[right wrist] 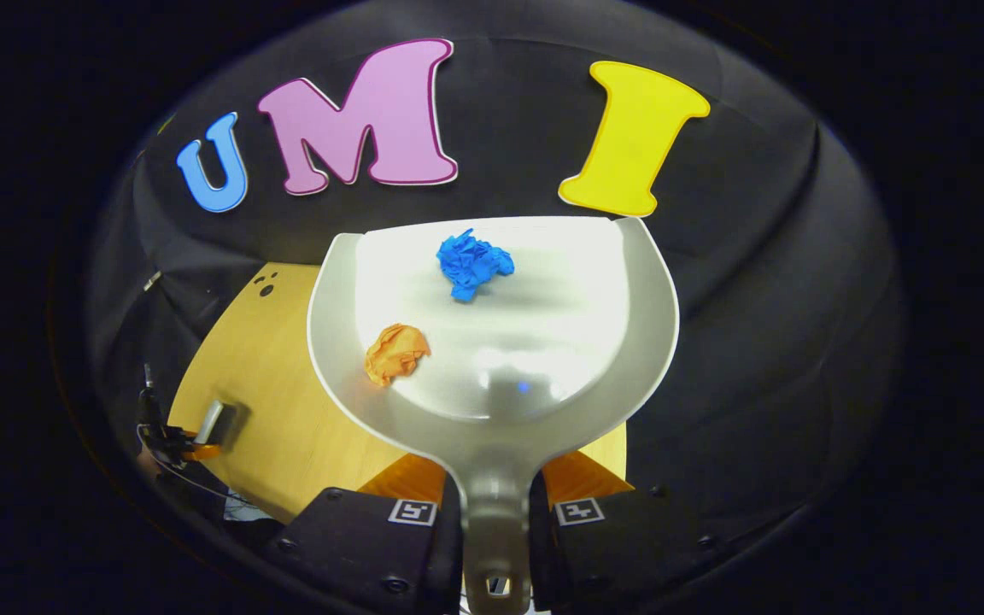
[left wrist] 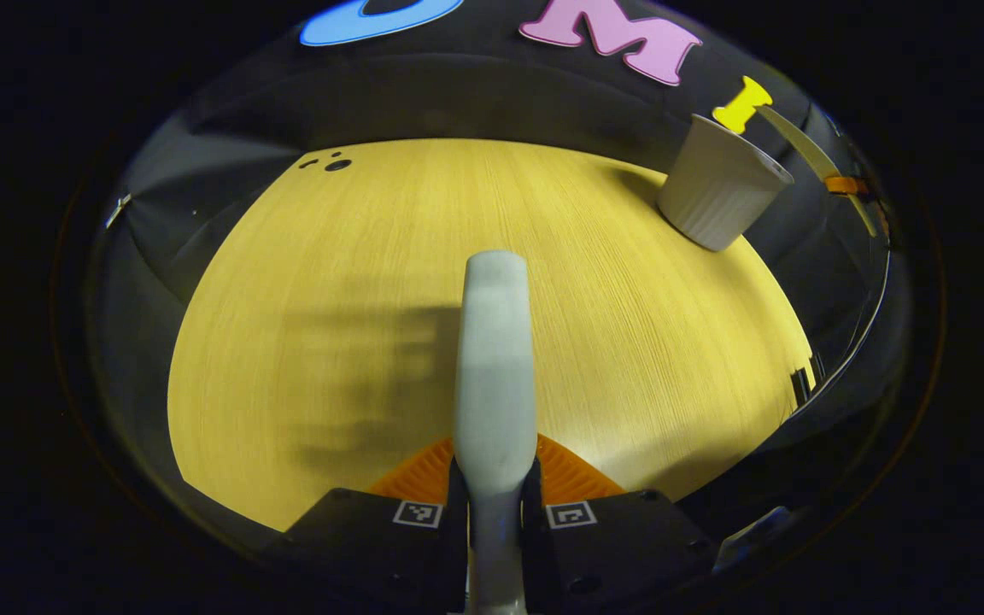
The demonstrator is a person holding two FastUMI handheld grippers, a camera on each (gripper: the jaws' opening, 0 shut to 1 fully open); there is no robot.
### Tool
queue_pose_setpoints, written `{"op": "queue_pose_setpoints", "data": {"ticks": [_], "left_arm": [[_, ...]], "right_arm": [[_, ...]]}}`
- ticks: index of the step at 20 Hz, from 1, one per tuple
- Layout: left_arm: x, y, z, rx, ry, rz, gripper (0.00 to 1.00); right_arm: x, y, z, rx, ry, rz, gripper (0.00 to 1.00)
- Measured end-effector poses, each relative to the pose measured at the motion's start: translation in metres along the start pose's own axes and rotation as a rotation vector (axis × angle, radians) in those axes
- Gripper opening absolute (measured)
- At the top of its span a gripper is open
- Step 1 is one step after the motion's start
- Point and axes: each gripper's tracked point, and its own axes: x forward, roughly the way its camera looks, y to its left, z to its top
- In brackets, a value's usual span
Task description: Pick up the small broom and dustpan from the desktop, sweep the trash into the dustpan with the broom, and then empty the trash into the garbage bin.
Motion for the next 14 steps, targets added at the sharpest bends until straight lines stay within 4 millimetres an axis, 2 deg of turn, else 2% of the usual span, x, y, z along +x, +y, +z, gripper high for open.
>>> {"op": "queue_pose_setpoints", "data": {"ticks": [5, 8, 12, 14], "left_arm": [[-0.011, 0.013, 0.02, -0.023, -0.038, 0.018, 0.3], [-0.013, 0.017, 0.024, -0.045, -0.041, 0.016, 0.3], [-0.017, 0.013, 0.026, -0.141, -0.054, -0.016, 0.28], [-0.016, 0.013, 0.025, -0.15, -0.051, -0.007, 0.3]], "right_arm": [[0.046, -0.014, 0.006, -0.041, 0.007, -0.079, 0.35], [0.059, -0.016, 0.015, -0.104, -0.037, -0.114, 0.35], [0.066, -0.044, 0.024, -0.296, -0.076, -0.275, 0.35], [0.07, -0.054, 0.023, -0.33, -0.07, -0.341, 0.35]]}}
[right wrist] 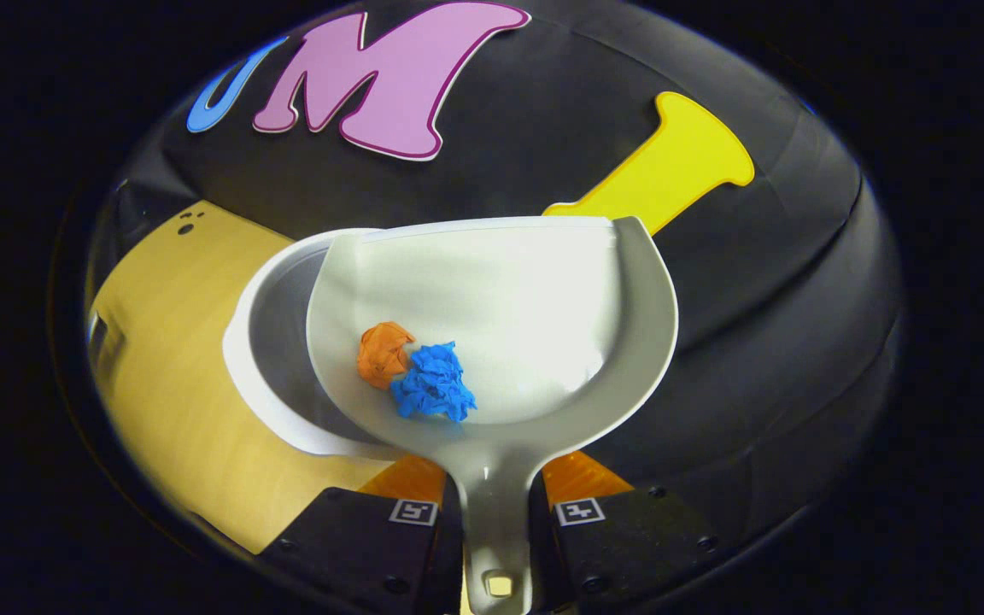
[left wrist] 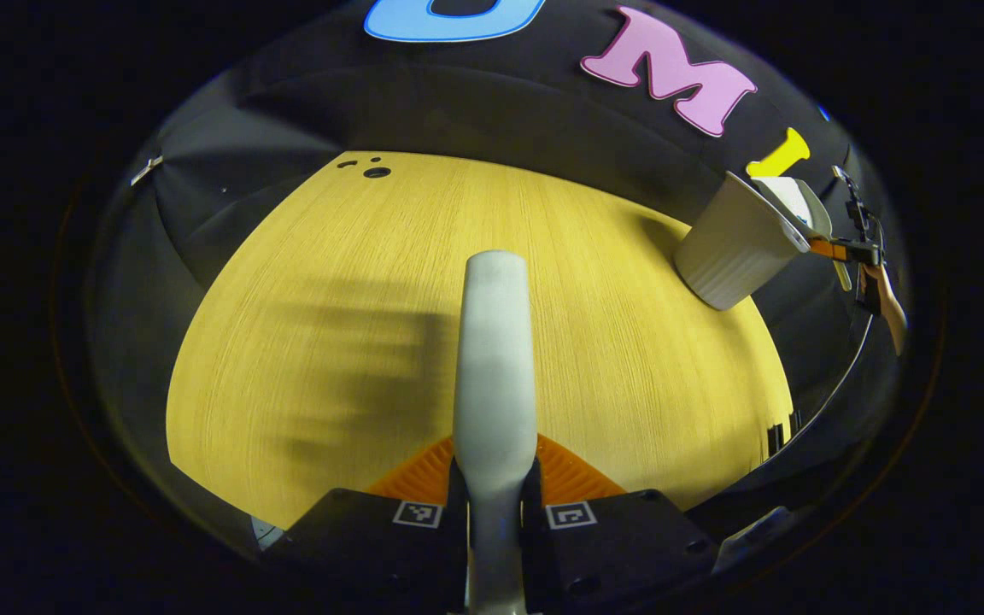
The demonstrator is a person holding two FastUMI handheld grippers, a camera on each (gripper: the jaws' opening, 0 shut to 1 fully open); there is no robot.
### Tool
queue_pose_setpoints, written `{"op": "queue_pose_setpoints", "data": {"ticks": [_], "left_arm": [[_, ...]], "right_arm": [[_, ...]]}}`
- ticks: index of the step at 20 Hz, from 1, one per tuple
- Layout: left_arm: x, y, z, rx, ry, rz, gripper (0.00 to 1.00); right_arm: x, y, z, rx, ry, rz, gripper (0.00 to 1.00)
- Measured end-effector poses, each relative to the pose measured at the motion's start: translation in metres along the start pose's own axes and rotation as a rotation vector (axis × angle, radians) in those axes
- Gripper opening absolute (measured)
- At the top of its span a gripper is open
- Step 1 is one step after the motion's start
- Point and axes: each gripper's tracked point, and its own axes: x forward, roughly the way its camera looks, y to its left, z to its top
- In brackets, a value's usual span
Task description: Pick up the small broom and dustpan from the desktop, sweep the trash into the dustpan with the broom, and then empty the trash into the garbage bin.
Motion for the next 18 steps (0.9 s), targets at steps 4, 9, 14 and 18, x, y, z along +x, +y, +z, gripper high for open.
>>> {"op": "queue_pose_setpoints", "data": {"ticks": [4, 9, 14, 18], "left_arm": [[0.002, -0.001, -0.001, -0.015, 0.004, 0.004, 0.3], [0.004, -0.001, -0.004, -0.04, 0.011, -0.006, 0.3], [0.004, -0.009, -0.013, -0.03, 0.029, -0.007, 0.29], [-0.002, -0.021, -0.023, -0.017, 0.036, -0.014, 0.29]], "right_arm": [[0.011, -0.013, 0.0, -0.038, -0.018, -0.075, 0.35], [0.012, -0.023, 0.006, -0.229, -0.07, -0.209, 0.35], [0.004, -0.036, 0.021, -0.497, -0.125, -0.359, 0.35], [-0.016, -0.056, 0.018, -0.525, -0.149, -0.404, 0.38]]}}
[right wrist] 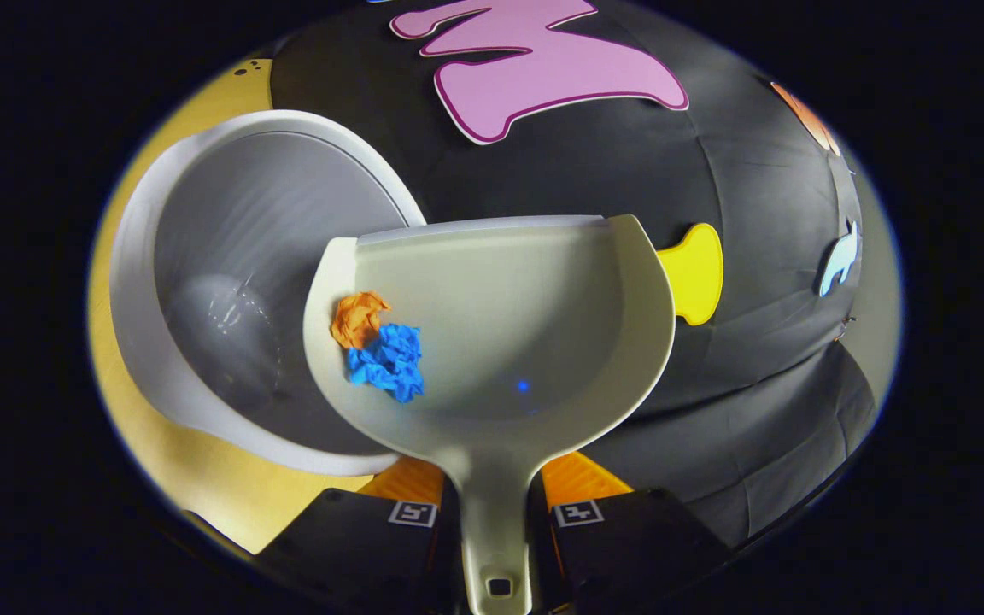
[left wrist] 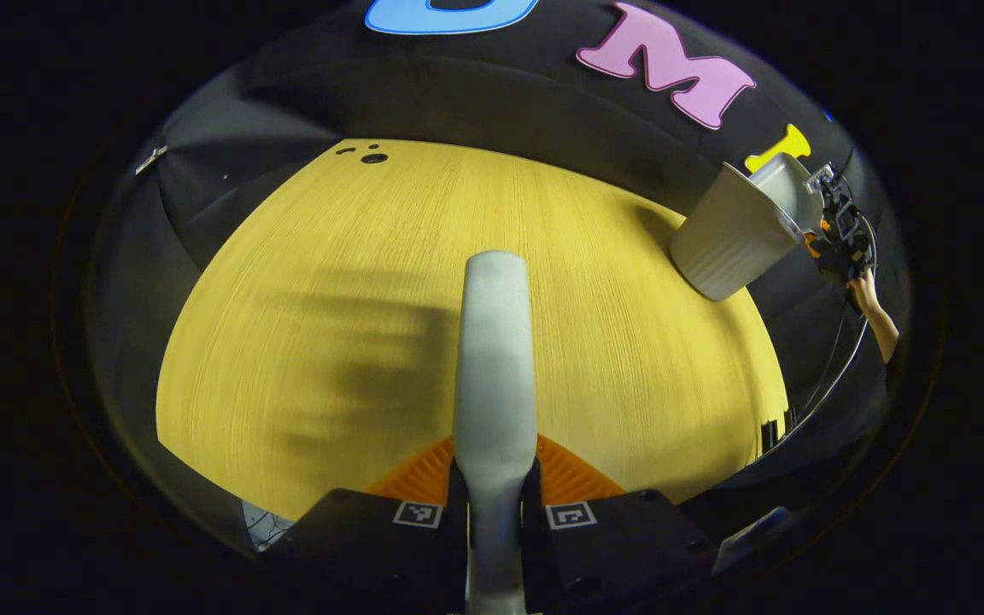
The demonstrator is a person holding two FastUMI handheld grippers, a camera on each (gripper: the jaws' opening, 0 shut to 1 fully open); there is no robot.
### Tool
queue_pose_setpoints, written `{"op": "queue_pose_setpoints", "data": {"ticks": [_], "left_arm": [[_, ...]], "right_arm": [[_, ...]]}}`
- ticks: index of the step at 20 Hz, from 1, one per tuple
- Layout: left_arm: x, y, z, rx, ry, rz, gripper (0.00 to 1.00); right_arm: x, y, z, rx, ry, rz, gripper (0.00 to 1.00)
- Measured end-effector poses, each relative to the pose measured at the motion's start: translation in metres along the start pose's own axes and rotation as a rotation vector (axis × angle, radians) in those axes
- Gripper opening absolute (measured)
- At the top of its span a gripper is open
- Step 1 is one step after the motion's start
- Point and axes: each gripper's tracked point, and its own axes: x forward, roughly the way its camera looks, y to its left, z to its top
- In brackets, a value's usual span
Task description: Pick up the small broom and dustpan from the desktop, sweep the trash into the dustpan with the broom, and then empty the trash into the garbage bin.
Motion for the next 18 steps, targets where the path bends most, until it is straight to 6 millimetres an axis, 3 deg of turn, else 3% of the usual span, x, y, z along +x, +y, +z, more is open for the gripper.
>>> {"op": "queue_pose_setpoints", "data": {"ticks": [3, 9, 18], "left_arm": [[0.0, -0.009, -0.004, -0.011, 0.002, -0.008, 0.29], [0.004, -0.025, -0.006, -0.004, 0.015, -0.02, 0.28], [0.01, -0.036, -0.005, 0.015, 0.025, -0.019, 0.29]], "right_arm": [[0.002, 0.0, 0.001, -0.065, -0.013, -0.041, 0.35], [0.001, -0.006, 0.015, -0.408, -0.114, -0.173, 0.35], [0.008, -0.002, 0.012, -0.379, -0.093, -0.151, 0.37]]}}
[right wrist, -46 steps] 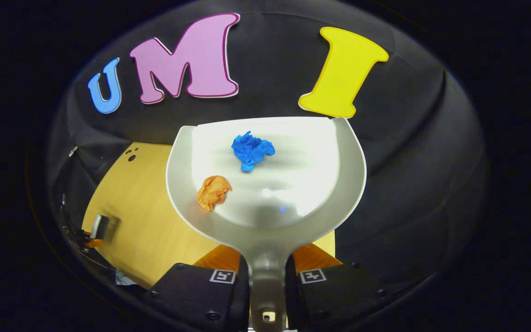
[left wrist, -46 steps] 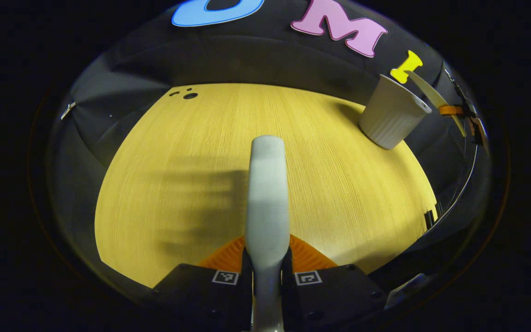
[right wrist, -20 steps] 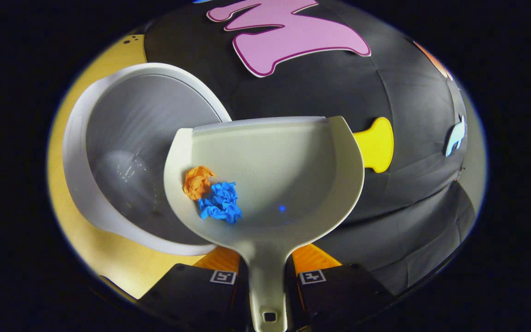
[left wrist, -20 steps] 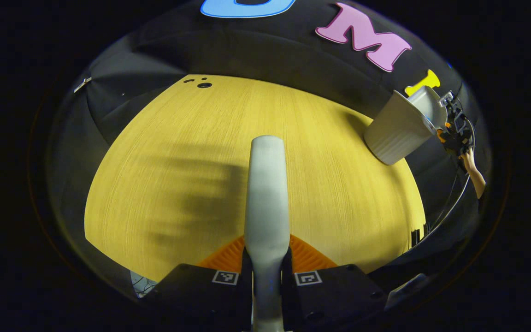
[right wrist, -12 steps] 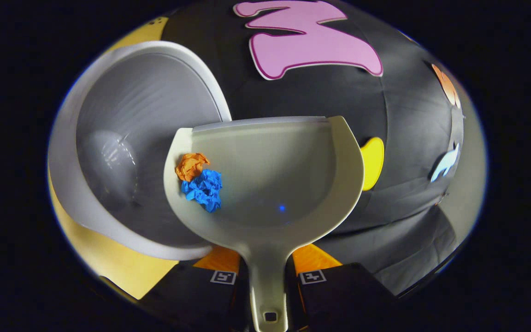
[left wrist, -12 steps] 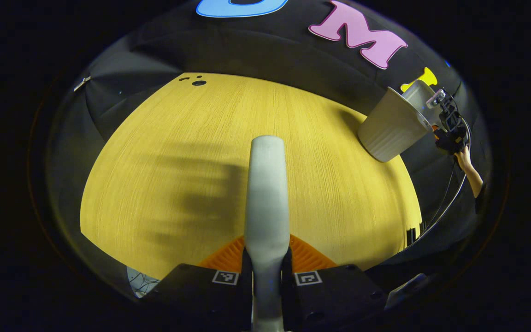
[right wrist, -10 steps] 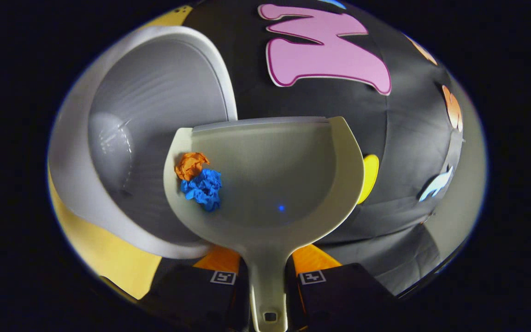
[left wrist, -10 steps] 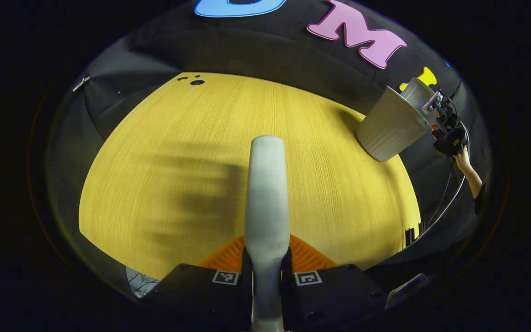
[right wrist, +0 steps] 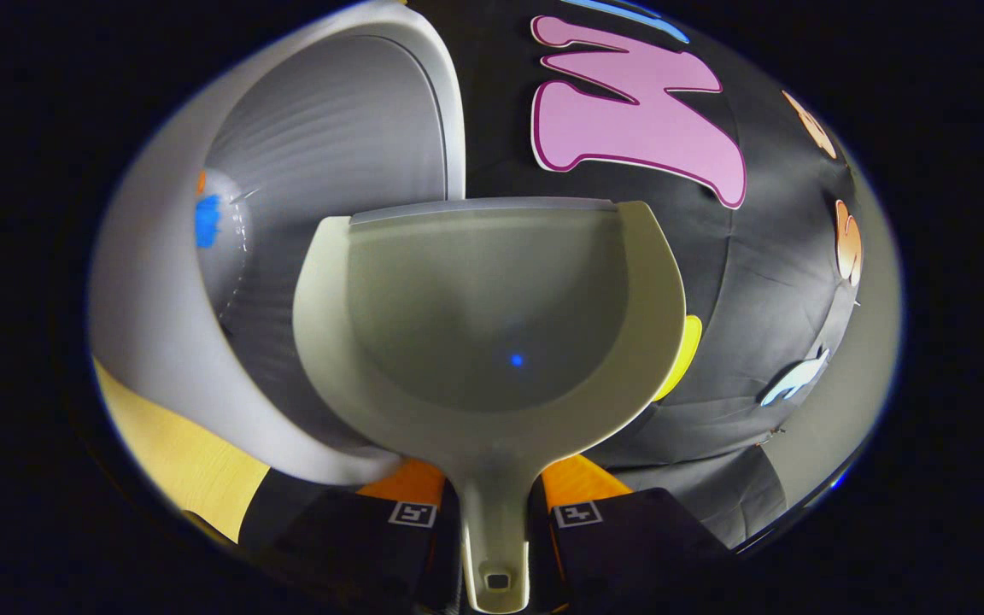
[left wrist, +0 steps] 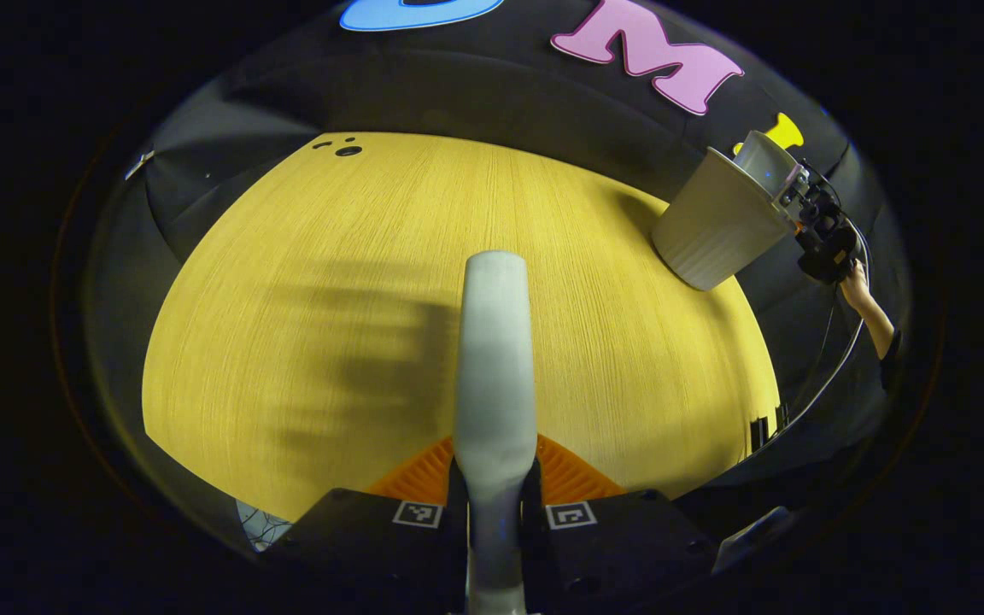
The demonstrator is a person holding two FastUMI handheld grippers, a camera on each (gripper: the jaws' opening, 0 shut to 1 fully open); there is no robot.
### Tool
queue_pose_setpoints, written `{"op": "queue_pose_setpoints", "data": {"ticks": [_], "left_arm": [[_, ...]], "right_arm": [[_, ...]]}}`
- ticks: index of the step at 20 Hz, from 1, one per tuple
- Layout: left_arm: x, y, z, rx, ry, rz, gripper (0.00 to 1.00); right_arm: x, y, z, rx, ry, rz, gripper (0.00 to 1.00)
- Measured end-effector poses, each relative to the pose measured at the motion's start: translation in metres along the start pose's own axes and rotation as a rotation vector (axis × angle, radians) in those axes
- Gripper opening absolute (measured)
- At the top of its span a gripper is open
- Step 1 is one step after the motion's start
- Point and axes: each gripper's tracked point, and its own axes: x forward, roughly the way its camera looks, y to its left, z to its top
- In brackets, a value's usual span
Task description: Pick up the small broom and dustpan from the desktop, sweep the trash into the dustpan with the broom, and then empty the trash into the garbage bin.
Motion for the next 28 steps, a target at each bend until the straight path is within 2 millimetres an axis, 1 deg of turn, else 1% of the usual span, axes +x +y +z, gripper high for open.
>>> {"op": "queue_pose_setpoints", "data": {"ticks": [1, 2, 3, 5, 6, 7, 8, 9, 10, 11, 12, 13, 14, 15, 16, 17, 19, 20, 21, 22, 25, 27, 28], "left_arm": [[0.001, 0.0, 0.0, -0.003, 0.0, 0.0, 0.3], [0.001, 0.0, 0.001, -0.007, 0.0, 0.0, 0.29], [0.002, -0.001, 0.0, -0.011, 0.0, 0.002, 0.3], [0.002, -0.002, 0.0, -0.013, 0.001, 0.003, 0.3], [0.003, -0.002, 0.0, -0.011, 0.003, 0.004, 0.3], [0.004, -0.002, -0.001, -0.007, 0.005, 0.005, 0.29], [0.003, -0.003, -0.001, -0.002, 0.007, 0.006, 0.29], [0.004, -0.003, -0.001, 0.003, 0.01, 0.006, 0.29], [0.003, -0.002, 0.0, 0.01, 0.012, 0.008, 0.29], [0.002, -0.002, 0.001, 0.019, 0.011, 0.011, 0.29], [0.001, -0.001, 0.003, 0.026, 0.008, 0.014, 0.29], [0.001, 0.0, 0.005, 0.031, 0.006, 0.015, 0.3], [0.001, 0.001, 0.006, 0.03, 0.004, 0.019, 0.3], [0.0, 0.003, 0.008, 0.025, 0.001, 0.021, 0.28], [-0.002, 0.005, 0.008, 0.018, 0.0, 0.023, 0.3], [-0.004, 0.005, 0.009, 0.013, -0.006, 0.025, 0.28], [-0.008, 0.006, 0.009, 0.014, -0.014, 0.027, 0.3], [-0.01, 0.007, 0.009, 0.018, -0.018, 0.032, 0.29], [-0.011, 0.01, 0.01, 0.021, -0.023, 0.034, 0.29], [-0.012, 0.011, 0.01, 0.022, -0.027, 0.035, 0.3], [-0.016, 0.014, 0.008, 0.026, -0.027, 0.023, 0.3], [-0.018, 0.018, 0.008, 0.042, -0.017, 0.018, 0.29], [-0.02, 0.02, 0.009, 0.054, -0.015, 0.015, 0.3]], "right_arm": [[0.0, 0.001, -0.001, 0.019, 0.002, 0.013, 0.34], [0.002, 0.001, -0.001, 0.039, 0.006, 0.025, 0.37], [0.002, 0.001, -0.004, 0.066, 0.019, 0.04, 0.35], [0.002, 0.005, -0.007, 0.131, 0.037, 0.082, 0.35], [0.002, 0.007, -0.008, 0.159, 0.044, 0.1, 0.37], [0.001, 0.008, -0.008, 0.185, 0.051, 0.116, 0.35], [0.0, 0.008, -0.008, 0.213, 0.054, 0.131, 0.35], [-0.003, 0.009, -0.01, 0.244, 0.06, 0.147, 0.37], [-0.006, 0.008, -0.011, 0.276, 0.065, 0.16, 0.37], [-0.01, 0.007, -0.01, 0.306, 0.069, 0.173, 0.35], [-0.013, 0.004, -0.008, 0.337, 0.072, 0.182, 0.37], [-0.014, 0.0, -0.006, 0.367, 0.07, 0.188, 0.35], [-0.016, 0.0, -0.009, 0.394, 0.091, 0.202, 0.35], [-0.019, -0.002, -0.006, 0.426, 0.084, 0.214, 0.35], [-0.02, -0.004, -0.007, 0.441, 0.095, 0.222, 0.35], [-0.023, -0.008, -0.006, 0.458, 0.095, 0.227, 0.35], [-0.032, -0.011, -0.008, 0.511, 0.113, 0.245, 0.35], [-0.038, -0.013, -0.007, 0.557, 0.124, 0.26, 0.35], [-0.045, -0.016, -0.005, 0.609, 0.134, 0.279, 0.37], [-0.051, -0.02, 0.0, 0.659, 0.136, 0.29, 0.35], [-0.066, -0.047, 0.012, 0.758, 0.129, 0.294, 0.35], [-0.069, -0.06, 0.024, 0.805, 0.127, 0.32, 0.35], [-0.069, -0.064, 0.029, 0.829, 0.118, 0.333, 0.35]]}}
